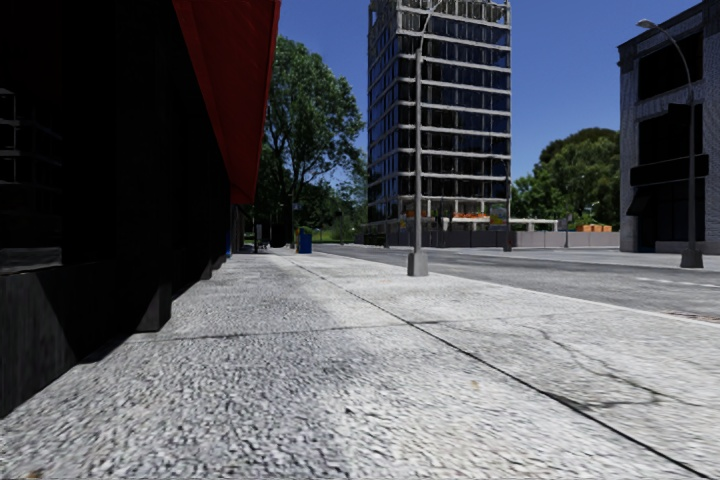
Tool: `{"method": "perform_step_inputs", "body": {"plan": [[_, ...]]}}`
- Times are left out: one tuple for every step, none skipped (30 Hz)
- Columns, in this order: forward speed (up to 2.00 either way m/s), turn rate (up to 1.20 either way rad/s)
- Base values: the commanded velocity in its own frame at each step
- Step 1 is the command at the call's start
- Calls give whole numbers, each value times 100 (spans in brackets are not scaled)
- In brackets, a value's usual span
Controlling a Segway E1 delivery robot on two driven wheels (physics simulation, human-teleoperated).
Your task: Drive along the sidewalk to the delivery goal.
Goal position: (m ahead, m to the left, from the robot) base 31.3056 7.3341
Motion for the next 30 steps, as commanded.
{"method": "perform_step_inputs", "body": {"plan": [[200,41],[200,41],[200,41],[200,41],[200,41],[200,41],[200,41],[200,41],[200,41],[200,41],[200,41],[200,41],[200,41],[200,41],[200,41],[200,41],[200,41],[200,41],[200,40],[200,37],[200,37],[200,25],[200,1],[200,0],[200,0],[200,0],[200,0],[200,0],[200,0],[200,0]]}}
